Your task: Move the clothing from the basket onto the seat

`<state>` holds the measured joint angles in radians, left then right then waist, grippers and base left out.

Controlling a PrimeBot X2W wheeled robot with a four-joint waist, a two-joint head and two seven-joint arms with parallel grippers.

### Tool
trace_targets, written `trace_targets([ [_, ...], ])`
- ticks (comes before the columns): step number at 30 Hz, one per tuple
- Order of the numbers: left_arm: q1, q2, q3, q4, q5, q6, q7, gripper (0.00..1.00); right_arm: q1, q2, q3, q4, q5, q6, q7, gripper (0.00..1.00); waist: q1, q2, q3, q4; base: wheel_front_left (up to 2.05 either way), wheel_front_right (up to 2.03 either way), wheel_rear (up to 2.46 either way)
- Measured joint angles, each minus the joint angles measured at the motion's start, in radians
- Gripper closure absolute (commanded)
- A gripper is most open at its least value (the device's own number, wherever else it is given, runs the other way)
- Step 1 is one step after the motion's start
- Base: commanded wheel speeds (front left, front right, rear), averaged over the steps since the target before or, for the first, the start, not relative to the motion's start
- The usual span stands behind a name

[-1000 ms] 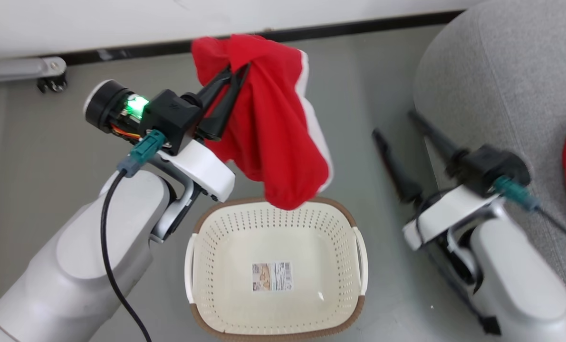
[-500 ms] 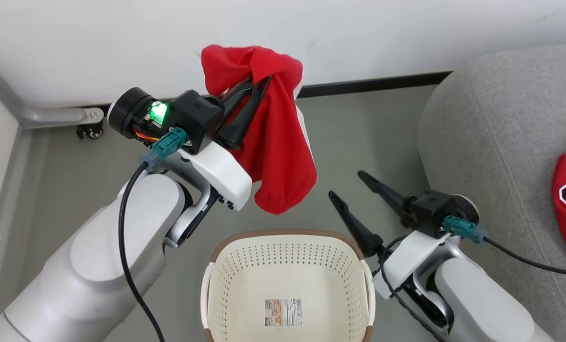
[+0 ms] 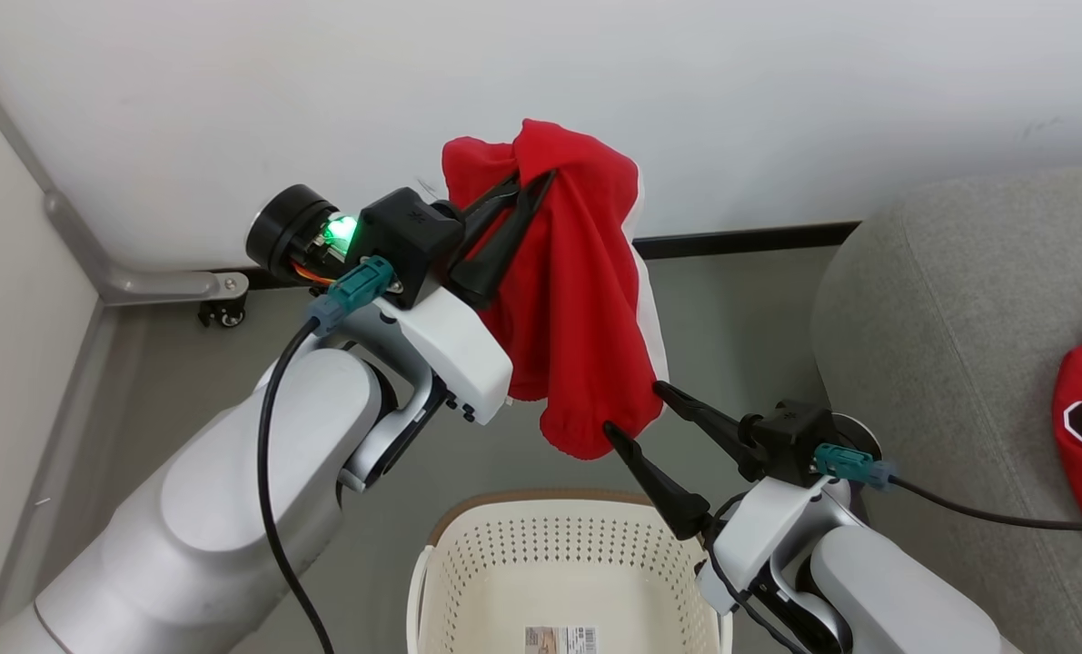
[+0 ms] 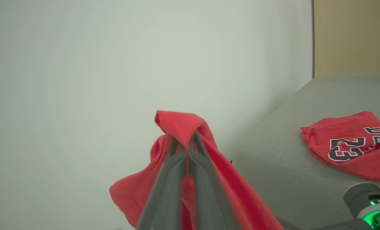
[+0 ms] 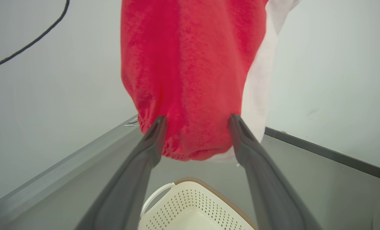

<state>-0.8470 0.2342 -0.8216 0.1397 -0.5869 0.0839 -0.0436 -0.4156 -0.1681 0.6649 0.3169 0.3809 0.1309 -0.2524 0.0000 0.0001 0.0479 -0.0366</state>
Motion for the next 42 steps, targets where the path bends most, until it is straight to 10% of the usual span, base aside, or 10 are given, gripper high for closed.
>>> trace_targets([
  [25,0.032,-0.054,-0.058,-0.065,-0.041,0.000,0.071,1.00,-0.122,0.019,0.116,0.083,0.039,0.000,0.000,0.01,0.0000,0.0000,-0.108,0.064,0.00,0.00,0.00],
  [27,0.036,-0.058,-0.060,-0.069,-0.046,0.000,0.080,1.00,-0.126,0.026,0.119,0.089,0.037,0.000,0.000,0.48,0.0000,-0.0001,-0.111,0.069,0.00,0.00,0.00],
  [32,0.036,-0.068,-0.061,-0.077,-0.054,0.000,0.092,1.00,-0.130,0.037,0.126,0.108,0.001,0.000,0.000,1.00,0.0000,0.0000,-0.114,0.079,0.00,0.00,0.00],
  [42,0.099,-0.038,-0.021,-0.042,-0.088,0.029,0.096,1.00,-0.142,0.027,0.124,0.111,-0.002,0.000,0.000,1.00,0.0000,0.0000,-0.104,0.068,0.00,0.00,0.00],
])
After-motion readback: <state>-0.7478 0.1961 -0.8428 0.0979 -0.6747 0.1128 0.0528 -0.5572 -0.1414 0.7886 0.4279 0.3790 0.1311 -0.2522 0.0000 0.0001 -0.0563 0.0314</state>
